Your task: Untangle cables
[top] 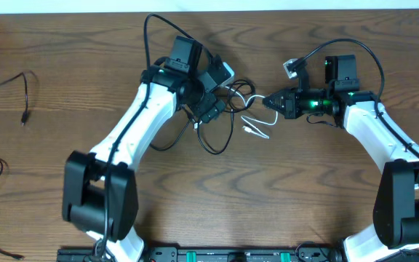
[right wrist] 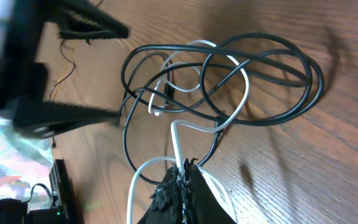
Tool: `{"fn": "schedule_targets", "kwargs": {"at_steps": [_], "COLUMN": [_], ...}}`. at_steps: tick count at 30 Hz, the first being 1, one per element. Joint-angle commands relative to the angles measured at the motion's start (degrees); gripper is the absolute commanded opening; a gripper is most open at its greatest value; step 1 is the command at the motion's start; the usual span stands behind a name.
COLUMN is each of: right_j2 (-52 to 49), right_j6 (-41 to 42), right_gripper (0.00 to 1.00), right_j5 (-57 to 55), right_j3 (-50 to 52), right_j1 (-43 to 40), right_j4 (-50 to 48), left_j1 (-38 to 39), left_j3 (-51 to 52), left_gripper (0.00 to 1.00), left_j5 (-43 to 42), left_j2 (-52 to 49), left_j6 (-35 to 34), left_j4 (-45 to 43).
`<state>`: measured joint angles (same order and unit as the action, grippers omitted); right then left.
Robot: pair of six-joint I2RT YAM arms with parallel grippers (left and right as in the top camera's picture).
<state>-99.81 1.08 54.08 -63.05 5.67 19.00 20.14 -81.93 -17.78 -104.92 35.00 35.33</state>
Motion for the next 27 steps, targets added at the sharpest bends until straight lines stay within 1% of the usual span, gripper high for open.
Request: {"fn": "schedule_targets", "kwargs": {"at_steps": [1,3,5,6,7,9,10,14,19,23,25,27], "right_j2": [1.14,1.14,1.14,1.14,1.14,1.14,1.14,1.18,1.36,1.55,1.68,1.73], "right_j6": [0.55,0.55,0.52,0.55,0.55,0.57,0.57,0.94,6.86,16.44,24.28,32.06], "right_gripper": [0.01,0.01,0.01,0.01,0.01,0.01,0.01,0.01,0.01,0.01,0.01,0.01], "right_j5": [1.64,1.66,1.95,2.05,2.05,2.32,3.30,9.79,16.92,23.63,25.57,26.32], "right_j3": [-1.18,-1.18,-1.18,-1.18,-1.18,-1.18,-1.18,-1.18,-1.18,-1.18,-1.18,-1.18], "right_j1": [-0.33,-0.33,-0.33,-0.33,-0.33,-0.33,-0.33,-0.96,-3.19,-6.64,-8.96,-11.45], "right_j4": [0.11,0.26,0.46,0.48,0.50,0.42,0.13,-2.19,-8.46,-18.97,-27.21,-36.15], "left_j1": [-0.07,-0.07,-0.07,-0.07,-0.07,-0.07,-0.07,-0.07,-0.13,-1.01,-2.32,-3.87], "left_j3": [0.13,0.13,0.13,0.13,0.13,0.13,0.13,0.13,0.13,0.13,0.13,0.13], "left_gripper": [0.91,0.91,0.91,0.86,0.70,0.24,0.08,0.08,0.08,0.08,0.07,0.08], "left_j5": [5.09,6.73,6.67,6.67,6.47,6.23,6.23,2.71,2.99,8.28,11.80,13.42], "left_j2": [-0.48,-1.16,-1.86,-2.25,-2.67,-3.85,-4.46,-7.15,-8.11,-8.13,-8.11,-8.11], "left_j6": [1.18,1.18,1.18,1.20,1.18,1.14,0.94,0.96,0.98,0.68,-0.17,-0.35], "left_j4": [-2.51,-4.50,-5.70,-5.86,-5.86,-5.40,-4.98,-2.80,-2.40,-1.99,-1.20,-0.09]}}
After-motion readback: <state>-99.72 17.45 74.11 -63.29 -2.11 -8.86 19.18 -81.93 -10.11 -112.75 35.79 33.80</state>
